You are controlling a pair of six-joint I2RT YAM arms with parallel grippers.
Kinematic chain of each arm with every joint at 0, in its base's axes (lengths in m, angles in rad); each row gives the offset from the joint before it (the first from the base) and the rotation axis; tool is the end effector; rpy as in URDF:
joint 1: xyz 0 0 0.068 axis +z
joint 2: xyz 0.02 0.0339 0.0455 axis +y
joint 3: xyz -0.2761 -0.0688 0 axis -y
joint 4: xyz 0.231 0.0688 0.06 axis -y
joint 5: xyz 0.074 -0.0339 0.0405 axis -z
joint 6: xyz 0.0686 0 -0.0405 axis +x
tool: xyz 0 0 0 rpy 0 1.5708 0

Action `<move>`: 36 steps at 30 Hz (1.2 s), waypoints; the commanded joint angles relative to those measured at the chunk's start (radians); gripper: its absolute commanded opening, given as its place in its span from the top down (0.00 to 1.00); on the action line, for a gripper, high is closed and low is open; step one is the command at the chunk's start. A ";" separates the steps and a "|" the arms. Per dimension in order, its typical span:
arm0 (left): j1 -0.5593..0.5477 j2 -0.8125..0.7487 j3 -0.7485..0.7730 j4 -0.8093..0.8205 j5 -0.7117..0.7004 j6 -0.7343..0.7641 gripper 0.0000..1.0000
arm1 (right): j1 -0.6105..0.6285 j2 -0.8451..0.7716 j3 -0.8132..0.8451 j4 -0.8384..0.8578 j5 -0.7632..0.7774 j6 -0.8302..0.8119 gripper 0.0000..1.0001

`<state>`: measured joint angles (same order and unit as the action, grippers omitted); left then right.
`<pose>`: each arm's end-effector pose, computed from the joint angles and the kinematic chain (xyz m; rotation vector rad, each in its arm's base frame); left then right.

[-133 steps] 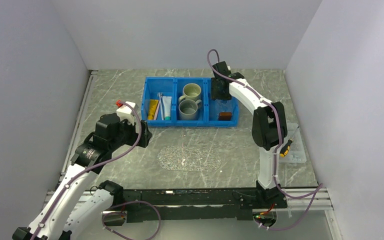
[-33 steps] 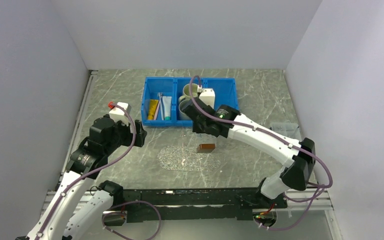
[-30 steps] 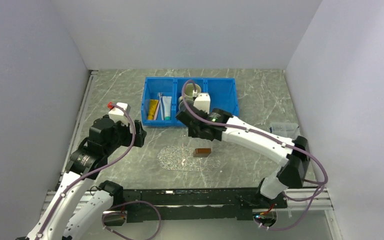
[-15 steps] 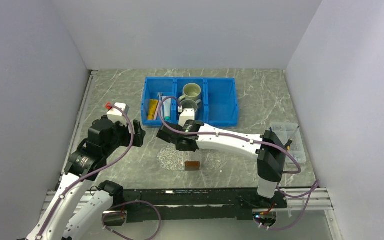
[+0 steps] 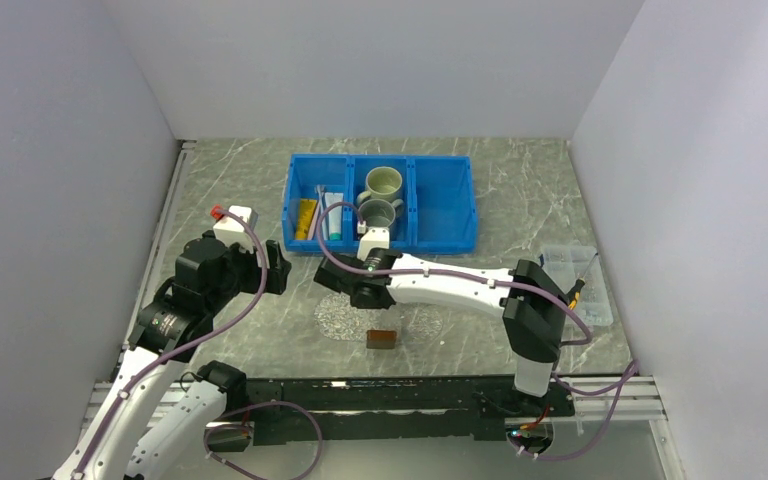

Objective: Prepare toiletry sets of a toothbrush and toothpaste on the tray

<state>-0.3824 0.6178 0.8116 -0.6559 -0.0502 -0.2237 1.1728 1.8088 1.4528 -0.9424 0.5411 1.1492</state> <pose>0.1290 -0.0482 0.3133 0.1306 2.0440 -0.3293 0.1714 0.3166 0.2296 0.0666 2.5415 0.0386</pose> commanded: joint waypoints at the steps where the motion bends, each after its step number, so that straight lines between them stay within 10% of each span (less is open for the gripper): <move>1: 0.004 -0.005 0.001 0.018 -0.002 -0.004 0.01 | 0.005 -0.001 -0.001 0.058 0.007 0.011 1.00; 36: 0.004 0.000 0.001 0.018 -0.002 -0.001 0.01 | 0.004 0.078 -0.018 0.089 -0.027 -0.029 0.92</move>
<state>-0.3824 0.6182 0.8116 -0.6563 -0.0502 -0.2237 1.1732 1.8812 1.4273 -0.8654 0.5114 1.1248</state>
